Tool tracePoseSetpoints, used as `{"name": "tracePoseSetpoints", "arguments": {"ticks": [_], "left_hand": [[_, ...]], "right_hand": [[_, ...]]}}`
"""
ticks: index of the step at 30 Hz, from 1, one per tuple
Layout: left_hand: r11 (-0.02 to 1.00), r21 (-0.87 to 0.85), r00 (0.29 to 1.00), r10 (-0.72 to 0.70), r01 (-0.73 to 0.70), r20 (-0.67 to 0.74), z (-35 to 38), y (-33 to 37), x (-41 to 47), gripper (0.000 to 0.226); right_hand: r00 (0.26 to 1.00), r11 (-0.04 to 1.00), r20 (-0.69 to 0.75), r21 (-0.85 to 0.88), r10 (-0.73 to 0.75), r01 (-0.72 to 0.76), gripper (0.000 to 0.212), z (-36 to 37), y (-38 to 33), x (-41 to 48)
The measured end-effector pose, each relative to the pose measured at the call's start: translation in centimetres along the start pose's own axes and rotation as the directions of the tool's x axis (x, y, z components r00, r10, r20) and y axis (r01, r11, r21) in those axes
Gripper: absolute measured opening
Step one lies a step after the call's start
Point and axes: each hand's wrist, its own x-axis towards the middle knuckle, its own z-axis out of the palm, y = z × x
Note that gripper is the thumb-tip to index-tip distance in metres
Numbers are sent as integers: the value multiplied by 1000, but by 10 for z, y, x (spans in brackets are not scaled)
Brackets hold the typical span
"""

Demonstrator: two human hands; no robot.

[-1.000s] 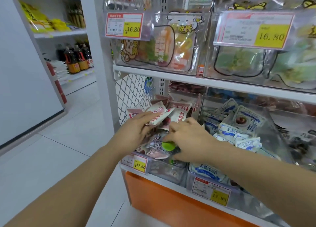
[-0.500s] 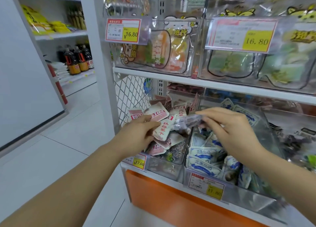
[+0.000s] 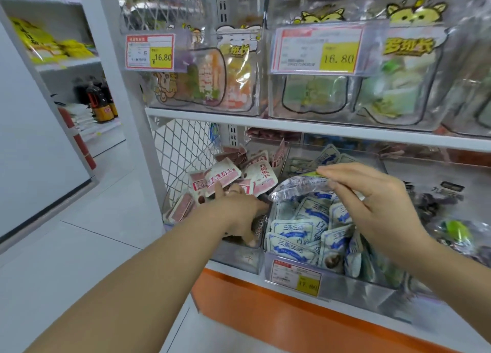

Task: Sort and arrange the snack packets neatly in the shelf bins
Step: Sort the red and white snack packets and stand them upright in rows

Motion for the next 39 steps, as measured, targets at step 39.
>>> {"name": "tracePoseSetpoints", "arguments": {"ticks": [39], "left_hand": [[581,-559,739,112,-591,-664,-15,97,-76,19]], "right_hand": [[996,965,90,-261,24,0,20,-91,-14,-74]]}}
